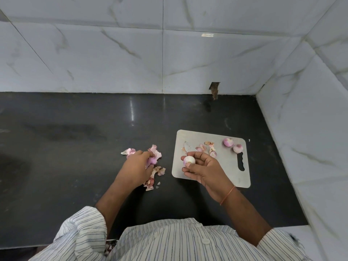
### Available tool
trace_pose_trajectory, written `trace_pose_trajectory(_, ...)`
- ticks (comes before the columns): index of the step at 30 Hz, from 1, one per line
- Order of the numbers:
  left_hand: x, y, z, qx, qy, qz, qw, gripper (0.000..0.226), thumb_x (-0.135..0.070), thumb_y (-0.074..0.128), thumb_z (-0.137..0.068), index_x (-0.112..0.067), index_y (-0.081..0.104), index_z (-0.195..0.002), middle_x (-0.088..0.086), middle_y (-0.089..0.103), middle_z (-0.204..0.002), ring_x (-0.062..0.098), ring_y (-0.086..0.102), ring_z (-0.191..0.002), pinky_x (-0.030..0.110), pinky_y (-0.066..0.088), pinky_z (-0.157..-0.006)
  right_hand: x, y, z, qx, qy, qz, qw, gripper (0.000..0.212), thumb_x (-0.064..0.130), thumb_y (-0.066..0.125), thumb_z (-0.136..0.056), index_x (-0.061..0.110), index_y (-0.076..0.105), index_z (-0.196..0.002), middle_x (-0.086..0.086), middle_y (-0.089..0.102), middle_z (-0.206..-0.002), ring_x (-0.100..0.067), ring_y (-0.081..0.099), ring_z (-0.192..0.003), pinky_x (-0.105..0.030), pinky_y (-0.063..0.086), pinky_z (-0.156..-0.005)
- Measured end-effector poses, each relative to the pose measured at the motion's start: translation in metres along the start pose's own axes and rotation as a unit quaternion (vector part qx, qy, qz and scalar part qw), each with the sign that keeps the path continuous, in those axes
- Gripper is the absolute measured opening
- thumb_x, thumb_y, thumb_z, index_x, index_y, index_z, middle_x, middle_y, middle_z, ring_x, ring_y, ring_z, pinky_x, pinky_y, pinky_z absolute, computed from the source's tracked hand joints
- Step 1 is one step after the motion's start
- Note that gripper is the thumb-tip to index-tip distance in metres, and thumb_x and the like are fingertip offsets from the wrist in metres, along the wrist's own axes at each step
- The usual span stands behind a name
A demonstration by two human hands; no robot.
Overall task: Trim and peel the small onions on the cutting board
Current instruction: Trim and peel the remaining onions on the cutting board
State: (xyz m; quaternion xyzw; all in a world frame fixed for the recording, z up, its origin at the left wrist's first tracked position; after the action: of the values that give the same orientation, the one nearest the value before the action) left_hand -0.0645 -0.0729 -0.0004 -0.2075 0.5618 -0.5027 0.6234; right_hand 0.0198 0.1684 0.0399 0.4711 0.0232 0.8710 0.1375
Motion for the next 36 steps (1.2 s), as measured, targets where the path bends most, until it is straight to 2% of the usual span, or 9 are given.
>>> trace_pose_trajectory(4, 0.000, 0.004, 0.003, 0.001, 0.017, -0.006, 1.000, 0.049, -0.031, 0.074, -0.096, -0.027, 0.065, -0.144, -0.004, 0.058, -0.140, 0.018, 0.056, -0.128, 0.028, 0.046, -0.092, -0.013, -0.002, -0.008, -0.015, 0.012, 0.020, 1.000, 0.032, 0.004, 0.073, -0.098, 0.017, 0.070, -0.127, -0.004, 0.078, -0.122, -0.028, 0.077, -0.109, -0.046, 0.061, -0.100)
trace_pose_trajectory(13, -0.024, -0.007, -0.001, -0.093, 0.047, -0.011, 0.994, 0.037, -0.030, 0.073, -0.097, -0.026, 0.069, -0.134, -0.003, 0.064, -0.134, 0.024, 0.061, -0.119, 0.038, 0.055, -0.093, -0.031, -0.033, -0.015, -0.078, -0.008, 0.074, 0.994, 0.023, 0.021, 0.068, -0.104, 0.028, 0.076, -0.124, 0.004, 0.074, -0.128, -0.019, 0.074, -0.115, -0.040, 0.061, -0.100)
trace_pose_trajectory(16, -0.030, -0.003, -0.007, -0.090, 0.060, -0.012, 0.994, 0.035, -0.027, 0.072, -0.099, -0.025, 0.070, -0.133, -0.001, 0.066, -0.135, 0.027, 0.059, -0.122, 0.039, 0.050, -0.098, -0.023, -0.067, -0.015, -0.162, -0.077, 0.220, 0.959, 0.025, 0.029, 0.071, -0.101, 0.035, 0.076, -0.124, 0.019, 0.075, -0.122, -0.006, 0.070, -0.112, -0.033, 0.057, -0.104)
trace_pose_trajectory(19, -0.043, 0.002, -0.007, -0.088, 0.115, -0.015, 0.989, 0.034, -0.034, 0.072, -0.098, -0.028, 0.071, -0.131, -0.006, 0.066, -0.128, 0.019, 0.057, -0.118, 0.036, 0.051, -0.098, -0.007, -0.096, -0.013, -0.225, -0.130, 0.331, 0.907, 0.030, 0.021, 0.070, -0.099, 0.029, 0.075, -0.127, 0.013, 0.073, -0.125, -0.007, 0.067, -0.108, -0.024, 0.052, -0.099)
trace_pose_trajectory(23, -0.059, 0.032, 0.006, 0.029, 0.232, -0.001, 0.972, 0.034, -0.055, 0.066, -0.097, -0.038, 0.072, -0.126, -0.017, 0.061, -0.123, 0.002, 0.049, -0.111, 0.024, 0.046, -0.095, -0.003, -0.126, -0.025, -0.239, -0.170, 0.430, 0.854, 0.032, 0.009, 0.067, -0.095, 0.023, 0.073, -0.123, 0.007, 0.070, -0.127, -0.013, 0.064, -0.113, -0.034, 0.053, -0.101)
trace_pose_trajectory(26, -0.054, 0.062, 0.015, 0.085, 0.295, -0.069, 0.949, 0.029, -0.063, 0.065, -0.095, -0.042, 0.073, -0.113, -0.018, 0.061, -0.117, 0.003, 0.050, -0.103, 0.029, 0.051, -0.089, -0.002, -0.140, -0.037, -0.243, -0.174, 0.473, 0.828, 0.031, 0.010, 0.069, -0.094, 0.022, 0.072, -0.122, 0.005, 0.068, -0.129, -0.018, 0.064, -0.117, -0.029, 0.048, -0.096)
trace_pose_trajectory(31, -0.034, 0.062, 0.014, 0.021, 0.259, -0.100, 0.961, 0.023, -0.057, 0.065, -0.096, -0.039, 0.078, -0.102, -0.018, 0.064, -0.102, 0.008, 0.053, -0.092, 0.036, 0.052, -0.077, -0.001, -0.142, -0.049, -0.226, -0.202, 0.528, 0.793, 0.034, 0.006, 0.073, -0.089, 0.017, 0.074, -0.121, 0.000, 0.068, -0.127, -0.024, 0.061, -0.118, -0.031, 0.046, -0.101)
trace_pose_trajectory(34, -0.032, 0.050, 0.012, -0.026, 0.230, -0.102, 0.967, 0.009, -0.041, 0.082, -0.090, -0.034, 0.081, -0.095, -0.014, 0.068, -0.095, 0.011, 0.055, -0.084, 0.032, 0.051, -0.069, 0.003, -0.140, -0.053, -0.232, -0.223, 0.558, 0.765, 0.041, 0.001, 0.075, -0.080, 0.012, 0.075, -0.120, -0.008, 0.068, -0.125, -0.036, 0.061, -0.121, -0.045, 0.049, -0.107)
trace_pose_trajectory(36, -0.033, 0.045, 0.009, -0.049, 0.207, -0.113, 0.971, 0.015, -0.026, 0.086, -0.086, -0.031, 0.082, -0.099, -0.011, 0.071, -0.098, 0.014, 0.058, -0.082, 0.032, 0.052, -0.066, 0.006, -0.136, -0.053, -0.241, -0.221, 0.568, 0.755, 0.045, 0.003, 0.075, -0.078, 0.011, 0.073, -0.123, -0.010, 0.067, -0.128, -0.040, 0.057, -0.129, -0.050, 0.047, -0.110)
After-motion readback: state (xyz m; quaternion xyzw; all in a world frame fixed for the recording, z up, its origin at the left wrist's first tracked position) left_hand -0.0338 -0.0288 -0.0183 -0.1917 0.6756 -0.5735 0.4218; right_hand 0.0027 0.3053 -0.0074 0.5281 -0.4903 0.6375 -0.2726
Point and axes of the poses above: each hand's wrist, its own z-axis away from the middle knuckle, its own y-axis out of the palm, x = y × z, the point moved 5 cm from there along -z, towards the middle knuckle
